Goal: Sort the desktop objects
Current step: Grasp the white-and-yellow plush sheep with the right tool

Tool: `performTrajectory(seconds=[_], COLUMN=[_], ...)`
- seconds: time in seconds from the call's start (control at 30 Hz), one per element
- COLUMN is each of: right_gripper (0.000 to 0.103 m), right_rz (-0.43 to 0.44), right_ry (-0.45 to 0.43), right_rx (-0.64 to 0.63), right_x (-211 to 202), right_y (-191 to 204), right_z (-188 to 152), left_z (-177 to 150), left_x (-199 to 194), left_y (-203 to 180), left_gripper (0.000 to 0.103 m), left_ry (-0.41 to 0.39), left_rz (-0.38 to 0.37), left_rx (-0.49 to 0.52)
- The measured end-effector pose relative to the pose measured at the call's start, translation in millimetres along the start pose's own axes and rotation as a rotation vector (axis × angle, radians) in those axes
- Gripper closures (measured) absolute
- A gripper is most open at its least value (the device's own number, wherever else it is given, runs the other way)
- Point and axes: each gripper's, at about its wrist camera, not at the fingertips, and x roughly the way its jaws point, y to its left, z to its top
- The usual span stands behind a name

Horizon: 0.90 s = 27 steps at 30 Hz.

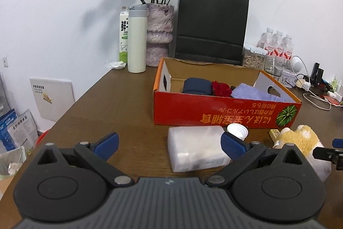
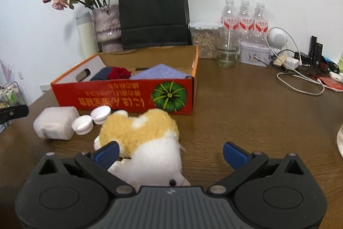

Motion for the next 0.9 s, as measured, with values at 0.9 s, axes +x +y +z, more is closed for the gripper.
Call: performTrajectory(seconds=[0.9], right_gripper=[0.033], right_rz=[0.052], right_ry=[0.101], right_rx=[0.028], right_x=[37], right_y=[-2], right_z=[2], left_z=[-3], left_x=[8], left_y=[5], left_gripper=[0.0], left_ry=[0.047], left_rz=[-0.021], left_rx=[-0.043])
